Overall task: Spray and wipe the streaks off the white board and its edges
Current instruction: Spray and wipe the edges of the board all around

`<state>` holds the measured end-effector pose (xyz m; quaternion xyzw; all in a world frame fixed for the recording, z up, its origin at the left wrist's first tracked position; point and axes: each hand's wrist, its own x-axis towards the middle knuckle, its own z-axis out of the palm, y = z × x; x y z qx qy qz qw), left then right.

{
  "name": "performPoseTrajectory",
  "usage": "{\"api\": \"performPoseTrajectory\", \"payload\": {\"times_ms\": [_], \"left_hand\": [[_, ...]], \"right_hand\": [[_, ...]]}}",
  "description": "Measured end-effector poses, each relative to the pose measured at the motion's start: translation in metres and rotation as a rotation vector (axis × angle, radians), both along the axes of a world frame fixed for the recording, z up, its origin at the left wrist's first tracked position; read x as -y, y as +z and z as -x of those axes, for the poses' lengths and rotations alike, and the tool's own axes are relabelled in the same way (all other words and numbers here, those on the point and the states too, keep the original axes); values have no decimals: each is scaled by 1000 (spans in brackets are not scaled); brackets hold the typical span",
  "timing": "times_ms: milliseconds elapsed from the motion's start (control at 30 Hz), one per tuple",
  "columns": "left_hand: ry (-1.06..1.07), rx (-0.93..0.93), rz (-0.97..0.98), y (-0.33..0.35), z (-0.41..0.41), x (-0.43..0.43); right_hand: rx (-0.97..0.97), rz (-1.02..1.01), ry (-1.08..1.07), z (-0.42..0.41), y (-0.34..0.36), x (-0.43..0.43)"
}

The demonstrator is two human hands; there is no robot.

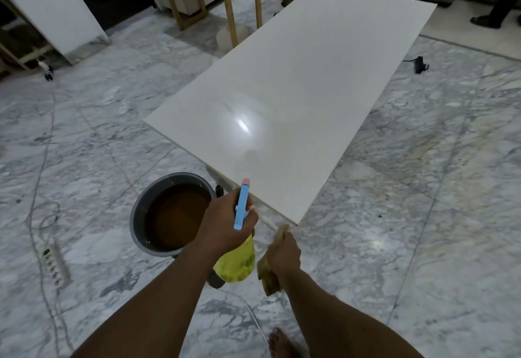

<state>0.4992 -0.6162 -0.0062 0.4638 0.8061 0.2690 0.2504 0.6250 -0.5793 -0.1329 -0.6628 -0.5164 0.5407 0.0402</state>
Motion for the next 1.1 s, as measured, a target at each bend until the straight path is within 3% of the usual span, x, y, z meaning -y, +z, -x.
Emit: {"api": "performPoseTrajectory", "payload": {"times_ms": [100, 233, 333, 633, 800, 1100], "left_hand": [[22, -2, 10, 1, 8, 5], [38, -10, -2, 8, 19, 6], [59, -37, -45, 19, 38, 4], [188, -120, -109, 45, 112, 3], [195, -112, -126, 53, 162, 3], [28, -154, -175, 63, 295, 35]], "right_hand": [[-129, 64, 3, 12, 17, 6], [-349, 316, -269, 16, 35, -30], [-460, 357, -412, 19, 49, -74], [-779, 486, -255, 84, 102, -141], [-724, 419, -193, 141, 123, -151], [-774, 334, -313, 269, 148, -104]]}}
